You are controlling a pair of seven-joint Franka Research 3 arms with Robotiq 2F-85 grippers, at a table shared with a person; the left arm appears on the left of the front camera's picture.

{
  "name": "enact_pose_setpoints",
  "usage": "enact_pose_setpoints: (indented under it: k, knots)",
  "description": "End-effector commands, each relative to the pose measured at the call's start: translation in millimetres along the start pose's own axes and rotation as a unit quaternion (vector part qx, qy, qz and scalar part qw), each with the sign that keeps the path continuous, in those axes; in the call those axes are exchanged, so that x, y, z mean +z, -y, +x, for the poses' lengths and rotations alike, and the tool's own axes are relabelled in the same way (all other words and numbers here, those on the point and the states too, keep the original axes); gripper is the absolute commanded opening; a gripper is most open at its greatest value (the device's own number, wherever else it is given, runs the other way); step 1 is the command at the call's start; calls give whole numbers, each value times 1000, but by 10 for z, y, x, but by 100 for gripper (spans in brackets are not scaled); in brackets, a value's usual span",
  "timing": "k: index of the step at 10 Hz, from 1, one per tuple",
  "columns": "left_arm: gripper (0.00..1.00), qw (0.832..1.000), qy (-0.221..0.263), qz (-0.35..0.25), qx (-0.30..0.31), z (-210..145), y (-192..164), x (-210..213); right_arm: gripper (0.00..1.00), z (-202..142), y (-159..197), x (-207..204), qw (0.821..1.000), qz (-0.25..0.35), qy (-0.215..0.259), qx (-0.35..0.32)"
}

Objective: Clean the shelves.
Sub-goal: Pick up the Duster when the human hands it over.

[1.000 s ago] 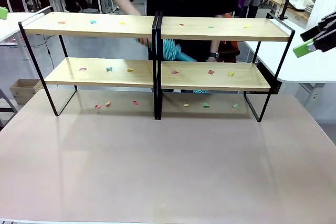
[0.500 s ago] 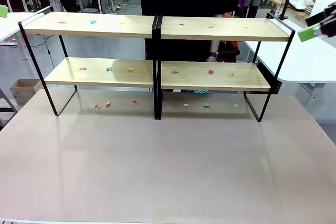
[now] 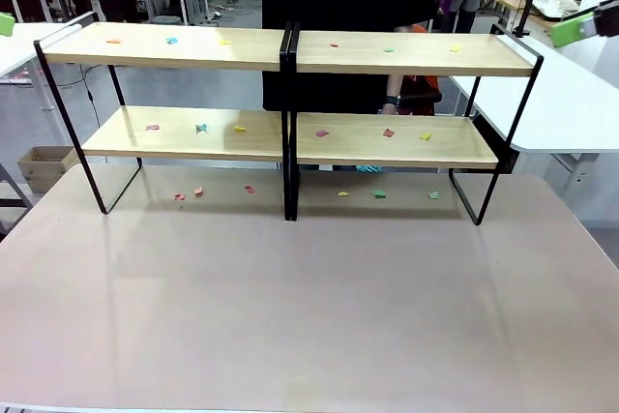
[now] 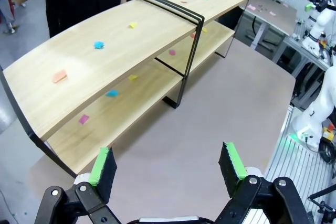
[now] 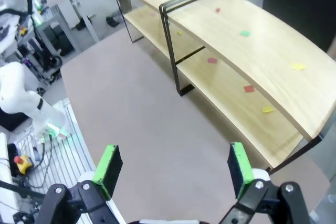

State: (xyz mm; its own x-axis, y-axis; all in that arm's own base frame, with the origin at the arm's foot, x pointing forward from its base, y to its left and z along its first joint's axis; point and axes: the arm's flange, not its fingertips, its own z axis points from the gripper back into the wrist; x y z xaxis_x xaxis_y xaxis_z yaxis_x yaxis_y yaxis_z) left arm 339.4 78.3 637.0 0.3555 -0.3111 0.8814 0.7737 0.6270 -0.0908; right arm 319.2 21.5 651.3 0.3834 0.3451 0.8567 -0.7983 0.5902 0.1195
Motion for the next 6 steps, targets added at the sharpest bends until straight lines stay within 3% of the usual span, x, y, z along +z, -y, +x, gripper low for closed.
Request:
enact_pose_setpoints:
  k: [1, 5, 6]
  knots:
    - [100, 1000, 15, -13, -10, -48, -37, 12, 100, 40, 3, 2, 1000, -7, 12, -27]
    - [100, 1000, 12, -16, -13, -48, -91, 1, 100, 36, 18, 63, 998, -20, 36, -40]
    - [100, 1000, -13, 16, 1, -52, -76, -27, 100, 24, 19, 91, 999, -18, 34, -36]
